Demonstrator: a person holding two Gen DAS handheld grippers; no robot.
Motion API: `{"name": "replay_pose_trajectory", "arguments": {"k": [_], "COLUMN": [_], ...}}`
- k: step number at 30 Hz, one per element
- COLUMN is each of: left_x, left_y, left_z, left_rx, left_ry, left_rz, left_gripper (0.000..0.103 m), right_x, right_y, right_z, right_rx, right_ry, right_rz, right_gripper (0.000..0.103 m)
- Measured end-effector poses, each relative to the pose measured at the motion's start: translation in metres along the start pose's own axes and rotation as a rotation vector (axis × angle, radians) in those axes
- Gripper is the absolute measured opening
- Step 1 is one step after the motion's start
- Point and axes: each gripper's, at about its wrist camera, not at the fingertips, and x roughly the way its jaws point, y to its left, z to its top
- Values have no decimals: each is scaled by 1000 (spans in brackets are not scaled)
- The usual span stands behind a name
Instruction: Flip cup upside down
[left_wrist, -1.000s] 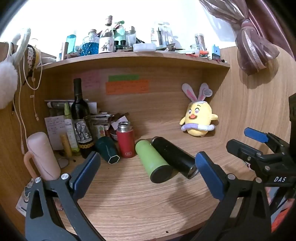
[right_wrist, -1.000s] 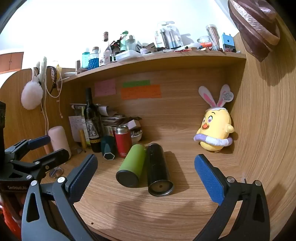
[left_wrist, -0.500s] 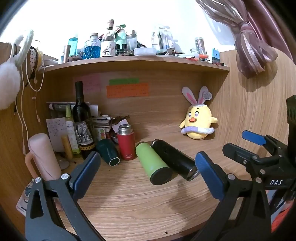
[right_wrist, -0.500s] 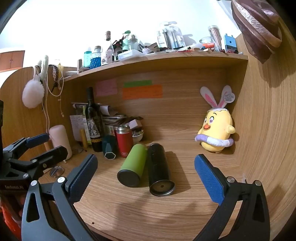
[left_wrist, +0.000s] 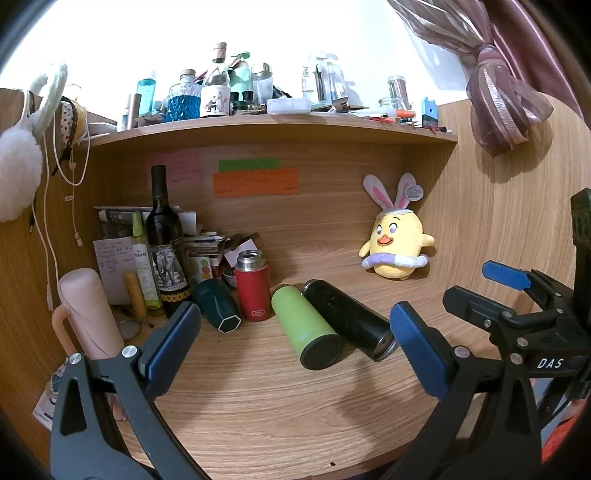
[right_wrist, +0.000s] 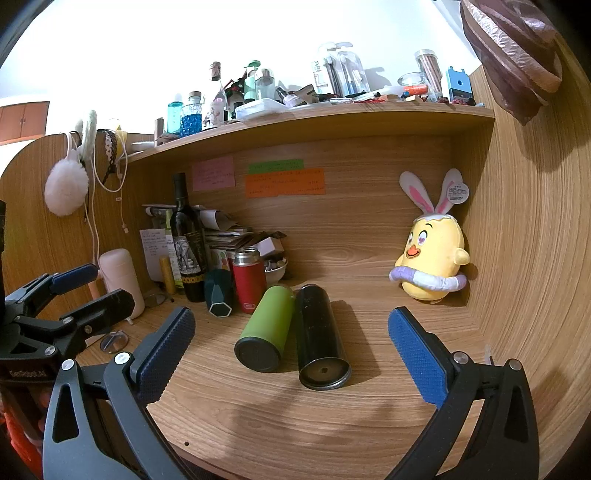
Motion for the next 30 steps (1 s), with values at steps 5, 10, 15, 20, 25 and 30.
{"name": "replay_pose_trajectory", "arguments": {"k": [5, 10, 15, 20, 25, 30], "left_x": [0, -1, -1, -1, -1, -1], "left_y": [-1, -1, 3, 3, 4, 3], "left_z": [-1, -1, -1, -1, -2, -2], "left_rx": [-1, -9, -23, -23, -23, -22], "left_ry": [-1, 2, 5, 5, 3, 2], "left_rz": [2, 1, -1, -1, -2, -4], "left_gripper": [103, 103, 103, 103, 103, 103], "right_x": [1, 1, -2, -2, -3, -3], "right_y": [1, 0, 5, 7, 8, 7], "right_z": [0, 1, 0, 0, 1, 1], "right_rx": [0, -2, -10, -14, -15, -14], "right_ry": [0, -1, -3, -4, -4, -4], "right_rz": [1, 1, 9, 10, 10, 11], "right_gripper": [103, 103, 103, 103, 103, 103]}}
